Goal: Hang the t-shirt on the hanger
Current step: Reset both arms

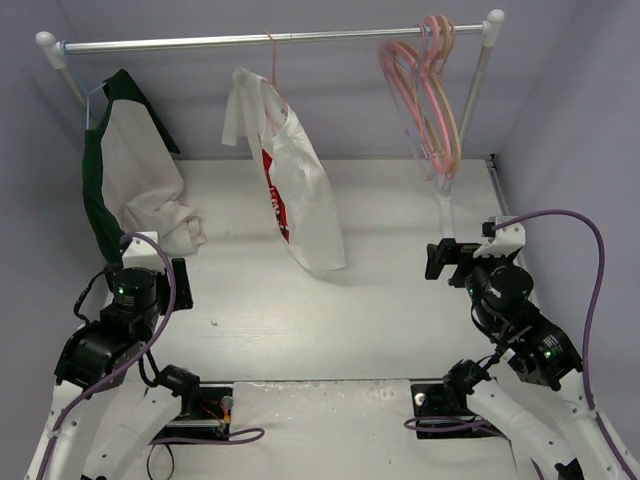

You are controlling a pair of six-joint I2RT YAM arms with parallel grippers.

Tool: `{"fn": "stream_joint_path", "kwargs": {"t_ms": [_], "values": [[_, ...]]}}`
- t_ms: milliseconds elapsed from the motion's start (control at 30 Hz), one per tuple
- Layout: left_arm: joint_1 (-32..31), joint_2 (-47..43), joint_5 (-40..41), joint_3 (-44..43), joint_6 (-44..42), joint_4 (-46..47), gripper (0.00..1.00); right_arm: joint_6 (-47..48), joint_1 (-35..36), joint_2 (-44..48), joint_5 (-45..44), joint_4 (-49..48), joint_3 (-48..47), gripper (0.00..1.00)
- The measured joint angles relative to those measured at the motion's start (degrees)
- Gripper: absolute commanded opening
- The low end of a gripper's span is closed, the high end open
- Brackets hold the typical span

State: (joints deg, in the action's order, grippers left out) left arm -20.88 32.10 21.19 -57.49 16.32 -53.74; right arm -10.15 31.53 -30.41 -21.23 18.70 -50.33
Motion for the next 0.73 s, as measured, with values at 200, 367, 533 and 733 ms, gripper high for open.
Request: {"fn": "stream_joint_path", "kwargs": {"t_ms": [200, 367, 533, 733], "values": [[0.0, 1.7, -2.4, 2.3, 3.0, 0.0, 0.78, 0.2, 0.0, 0.3, 0.0, 0.1, 0.2, 1.0], [0.0, 2.9, -2.3, 3.6, 5.6, -0.1, 0.78, 1.2, 0.0, 1.2, 0.3, 0.1, 0.2, 1.0], [0.0, 0.7, -3.3, 5.2, 6.4, 0.7, 0.78, 1.9, 0.0, 1.5, 0.5, 0.2, 0.2, 1.0], [0.0, -4.9, -3.8, 6.0, 6.5, 1.3, 0.78, 2.0, 0.0, 1.7, 0.7, 0.2, 0.2, 1.0]]}}
